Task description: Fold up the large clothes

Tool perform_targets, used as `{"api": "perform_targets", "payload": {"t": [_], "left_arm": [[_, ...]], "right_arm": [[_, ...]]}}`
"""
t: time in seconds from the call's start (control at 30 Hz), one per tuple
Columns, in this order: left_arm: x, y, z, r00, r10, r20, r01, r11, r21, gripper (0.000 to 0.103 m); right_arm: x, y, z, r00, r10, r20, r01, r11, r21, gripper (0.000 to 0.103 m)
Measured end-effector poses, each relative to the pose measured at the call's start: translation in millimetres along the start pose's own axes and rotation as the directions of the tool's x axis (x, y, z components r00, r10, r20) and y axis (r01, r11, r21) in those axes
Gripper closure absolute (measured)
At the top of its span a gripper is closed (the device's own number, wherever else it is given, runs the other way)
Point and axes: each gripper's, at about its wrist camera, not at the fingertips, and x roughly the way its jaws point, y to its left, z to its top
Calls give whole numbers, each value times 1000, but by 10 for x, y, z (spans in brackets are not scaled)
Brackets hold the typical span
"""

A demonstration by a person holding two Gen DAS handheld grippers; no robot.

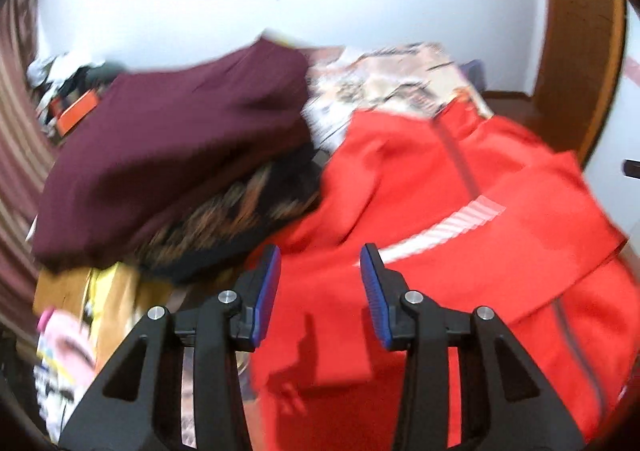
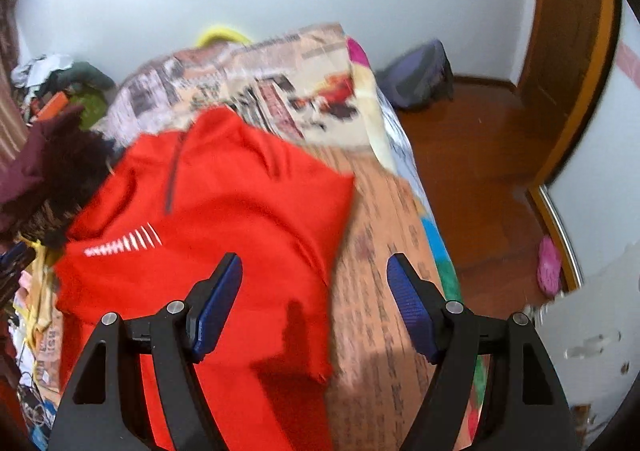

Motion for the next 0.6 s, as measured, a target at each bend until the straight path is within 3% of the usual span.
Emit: {"api": "perform_targets", "payload": {"t": [0.23, 0.4, 0.6], "left_arm": [[330, -449, 605, 995, -95, 39, 93, 995, 40, 61], [890, -537, 1031, 992, -125, -20, 125, 992, 5, 61], [1522, -512, 1279, 985, -142, -103, 135, 988, -72, 61]], "right_arm": [[24, 363, 340, 997, 53, 61, -47, 995, -90, 32], [219, 614, 591, 993, 83, 79, -71, 988, -140, 32], [661, 836, 866, 992, 125, 24, -121, 984, -131, 31]]}}
